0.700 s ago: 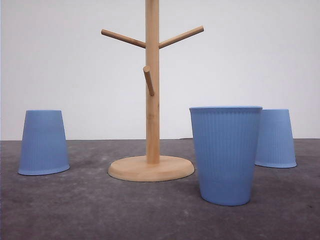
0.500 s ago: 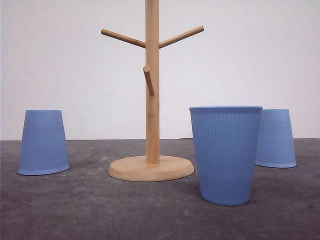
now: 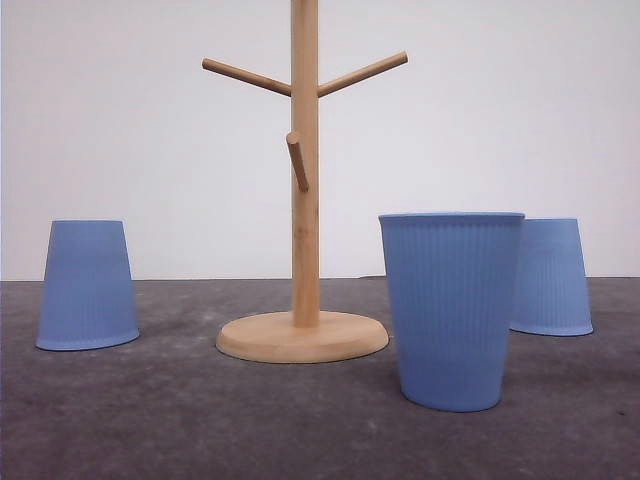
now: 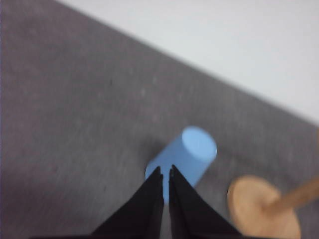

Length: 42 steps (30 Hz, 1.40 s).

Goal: Place three cups

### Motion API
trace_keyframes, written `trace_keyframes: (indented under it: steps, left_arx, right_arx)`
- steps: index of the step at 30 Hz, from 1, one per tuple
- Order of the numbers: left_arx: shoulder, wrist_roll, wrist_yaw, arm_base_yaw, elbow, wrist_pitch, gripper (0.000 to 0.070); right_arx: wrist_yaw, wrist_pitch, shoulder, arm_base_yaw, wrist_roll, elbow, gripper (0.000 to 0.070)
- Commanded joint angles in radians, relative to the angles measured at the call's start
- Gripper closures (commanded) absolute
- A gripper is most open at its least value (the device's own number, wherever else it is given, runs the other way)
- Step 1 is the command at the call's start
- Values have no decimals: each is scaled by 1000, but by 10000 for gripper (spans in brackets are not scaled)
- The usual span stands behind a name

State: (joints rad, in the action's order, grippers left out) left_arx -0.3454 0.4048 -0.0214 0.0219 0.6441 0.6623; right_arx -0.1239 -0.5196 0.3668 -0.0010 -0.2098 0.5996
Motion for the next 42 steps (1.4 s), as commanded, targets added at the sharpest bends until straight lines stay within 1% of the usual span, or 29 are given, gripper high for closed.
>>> trace_keyframes:
  steps: [1, 3, 6, 7, 9, 11, 12, 14, 16, 18, 19, 20, 21, 22, 23, 24, 25, 27, 31, 33, 37, 40, 42]
  left_arx:
    - [-55, -86, -23, -1, 47, 51, 697]
    - [-114, -119, -73, -1, 85, 94, 697]
    - [-203, -158, -176, -1, 124, 136, 697]
    - [-236, -180, -215, -1, 133, 146, 697]
    - [-288, -227, -266, 2, 143, 156, 697]
    - [-323, -238, -270, 36, 146, 151, 697]
    - [-335, -252, -266, 56, 146, 143, 697]
    - [-349, -305, -258, 107, 146, 122, 696]
    - [-353, -380, -237, 164, 147, 107, 696]
    - [-353, -460, -189, 214, 149, 105, 685]
    - [-353, -506, -162, 240, 150, 105, 666]
    - [-352, -538, -145, 256, 150, 105, 624]
    - [-352, -557, -129, 270, 150, 105, 540]
    - [-352, -565, -114, 282, 150, 105, 422]
    - [-352, -563, -108, 286, 150, 105, 304]
    - [-352, -553, -105, 289, 150, 104, 222]
    - [-352, -537, -104, 289, 150, 102, 172]
    - [-357, -479, -100, 288, 150, 88, 176]
    - [-400, -314, -77, 286, 156, 40, 177]
    - [-446, -262, -76, 281, 166, 23, 175]
    - [-570, -211, -75, 268, 195, -34, 160]
    - [-670, -179, -70, 254, 223, -93, 90]
    - [-735, -175, -52, 243, 240, -139, 89]
  right_arx:
    - [-36, -23, 58, 0, 58, 38, 693]
    - [-71, -54, 115, 0, 92, 67, 693]
    - [-131, -78, 194, 1, 150, 88, 692]
    - [-142, -78, 213, 11, 164, 88, 691]
    - [-131, -79, 234, 42, 185, 88, 682]
    - [-104, -80, 244, 83, 221, 88, 673]
    - [-77, -80, 246, 111, 241, 88, 672]
    - [-37, -81, 246, 163, 273, 88, 670]
    - [-29, -81, 246, 209, 286, 88, 653]
    - [-27, -81, 246, 236, 290, 88, 575]
    - [-25, -80, 246, 245, 290, 88, 518]
    - [-24, -80, 246, 249, 290, 88, 445]
    - [-21, -80, 246, 250, 290, 88, 362]
    - [-17, -80, 246, 250, 289, 88, 273]
    - [-9, -80, 245, 250, 289, 88, 223]
    - [-4, -80, 244, 250, 289, 88, 199]
    - [-3, -80, 242, 250, 289, 88, 196]
    - [-3, -79, 237, 250, 289, 88, 196]
    - [-3, -78, 237, 250, 289, 88, 196]
    - [-5, -78, 237, 250, 288, 88, 196]
    - [-6, -78, 237, 250, 288, 88, 196]
    - [-6, -78, 237, 250, 270, 88, 196]
    - [-6, -78, 237, 250, 262, 88, 196]
